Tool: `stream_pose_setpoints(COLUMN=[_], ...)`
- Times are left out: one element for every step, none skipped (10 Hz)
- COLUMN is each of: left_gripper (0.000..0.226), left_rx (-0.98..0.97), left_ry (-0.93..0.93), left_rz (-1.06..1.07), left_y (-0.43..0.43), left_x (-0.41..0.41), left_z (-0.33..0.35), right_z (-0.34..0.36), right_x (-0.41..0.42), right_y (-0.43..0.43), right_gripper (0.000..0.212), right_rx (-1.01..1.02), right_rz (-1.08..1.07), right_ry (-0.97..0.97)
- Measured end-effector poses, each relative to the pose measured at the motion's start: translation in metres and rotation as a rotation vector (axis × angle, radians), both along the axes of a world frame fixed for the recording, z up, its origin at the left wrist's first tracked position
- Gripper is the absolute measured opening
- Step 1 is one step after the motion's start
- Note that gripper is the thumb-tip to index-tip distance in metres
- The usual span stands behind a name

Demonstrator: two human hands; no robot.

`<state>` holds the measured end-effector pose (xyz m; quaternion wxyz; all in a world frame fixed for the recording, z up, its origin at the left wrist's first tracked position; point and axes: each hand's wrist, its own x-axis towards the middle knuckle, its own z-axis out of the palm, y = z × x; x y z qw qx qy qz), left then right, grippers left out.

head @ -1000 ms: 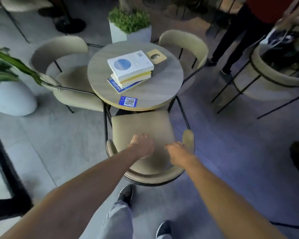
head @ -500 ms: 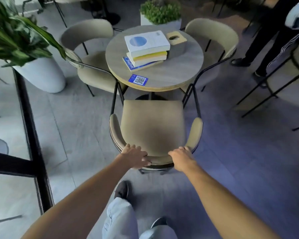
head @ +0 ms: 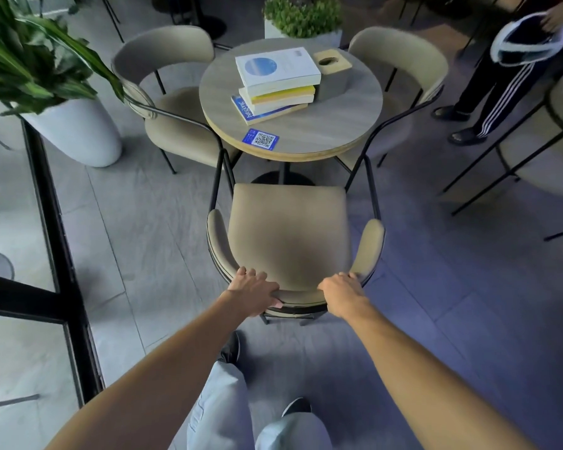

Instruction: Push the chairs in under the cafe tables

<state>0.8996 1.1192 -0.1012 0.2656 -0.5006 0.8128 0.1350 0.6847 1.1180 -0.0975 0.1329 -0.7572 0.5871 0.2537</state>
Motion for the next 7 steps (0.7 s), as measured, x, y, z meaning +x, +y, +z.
stream_pose_setpoints(left_gripper=[0.049, 0.051, 0.052, 0.052, 0.055, 0.056, 0.048], left_rx=[0.012, 0.018, 0.02, 0.032, 0.058, 0.086, 0.108], left_ry=[-0.001, -0.005, -0.004, -0.004, 0.002, 0.047, 0.178], left_rz=[-0.001, 0.0, -0.001, 0.003, 0.019, 0.043, 0.146], left_y=[0.006, 0.012, 0.019, 0.024, 0.027, 0.028, 0.023], left_x=[-0.001, -0.002, -0.003, -0.004, -0.005, -0.003, 0.001], left_z=[0.001, 0.003, 0.003, 0.005, 0.007, 0.021, 0.043], right_z=[0.001, 0.003, 0.003, 0.005, 0.004, 0.016, 0.036], right_x=[0.0, 0.0, -0.001, 0.0, -0.001, -0.005, -0.008], right_y=[0.007, 0.013, 0.02, 0.026, 0.029, 0.031, 0.022], right_gripper=[0.046, 0.046, 0.046, 0.046, 0.044, 0.048, 0.056], right_rx=[0.002, 0.007, 0.016, 0.02, 0.024, 0.056, 0.14], right_rz=[-0.002, -0.008, 0.005, 0.001, -0.001, -0.017, -0.12], right_ry=[0.003, -0.001, 0.01, 0.001, -0.006, -0.064, -0.219])
